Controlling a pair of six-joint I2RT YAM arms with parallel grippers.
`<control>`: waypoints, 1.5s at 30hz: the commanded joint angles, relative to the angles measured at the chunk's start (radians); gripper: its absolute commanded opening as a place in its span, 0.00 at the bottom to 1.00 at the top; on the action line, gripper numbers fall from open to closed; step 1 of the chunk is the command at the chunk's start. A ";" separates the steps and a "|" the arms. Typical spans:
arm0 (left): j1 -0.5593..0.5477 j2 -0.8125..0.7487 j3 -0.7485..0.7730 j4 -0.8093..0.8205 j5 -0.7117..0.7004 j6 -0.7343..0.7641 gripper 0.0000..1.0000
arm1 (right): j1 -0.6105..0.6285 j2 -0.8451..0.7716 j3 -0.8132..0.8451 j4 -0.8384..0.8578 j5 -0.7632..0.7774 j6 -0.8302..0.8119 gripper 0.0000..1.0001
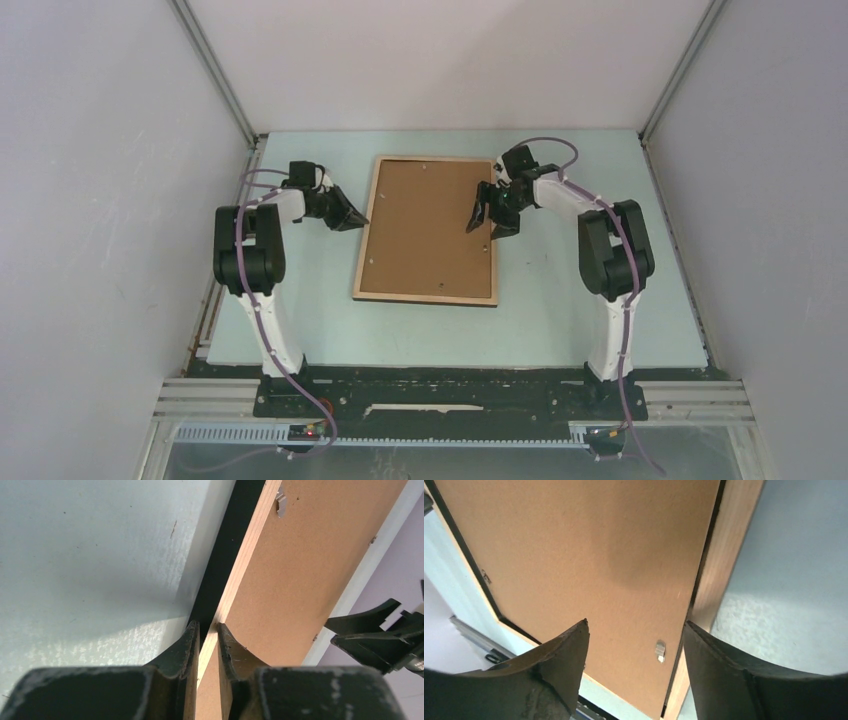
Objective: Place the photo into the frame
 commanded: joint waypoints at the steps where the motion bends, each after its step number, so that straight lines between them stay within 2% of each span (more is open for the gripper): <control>1: -0.013 -0.012 0.008 0.000 0.029 -0.011 0.19 | 0.005 -0.116 0.045 -0.108 0.132 -0.066 0.78; 5: -0.012 -0.010 0.008 -0.001 0.026 -0.011 0.20 | -0.026 -0.166 -0.008 -0.067 0.103 -0.062 0.81; 8: -0.012 -0.013 0.008 -0.003 0.020 -0.010 0.25 | -0.089 -0.168 -0.070 0.056 -0.072 -0.010 0.81; 10: -0.013 -0.017 0.008 -0.008 0.011 -0.004 0.29 | -0.118 -0.156 -0.100 0.164 -0.125 0.036 0.80; 14: -0.015 -0.023 0.013 -0.022 -0.004 0.009 0.31 | -0.147 -0.082 -0.078 0.316 -0.097 0.117 0.78; 23: -0.023 -0.029 0.027 -0.050 -0.039 0.032 0.31 | -0.148 0.057 0.004 0.486 -0.051 0.225 0.59; 26: -0.023 -0.026 0.035 -0.073 -0.065 0.051 0.34 | -0.144 0.094 0.026 0.529 -0.028 0.242 0.49; 29: -0.065 -0.028 0.045 -0.095 -0.094 0.074 0.44 | -0.137 0.117 0.047 0.546 0.021 0.238 0.44; 32: -0.087 -0.034 0.060 -0.128 -0.156 0.103 0.48 | -0.132 0.129 0.068 0.542 0.053 0.232 0.44; 36: -0.110 -0.037 0.075 -0.151 -0.224 0.131 0.48 | -0.127 0.145 0.111 0.502 0.047 0.216 0.43; 42: -0.140 -0.004 0.119 -0.221 -0.314 0.172 0.47 | -0.116 0.149 0.119 0.472 0.124 0.170 0.43; 45: -0.146 -0.001 0.127 -0.235 -0.333 0.178 0.46 | -0.118 0.176 0.153 0.425 0.144 0.163 0.40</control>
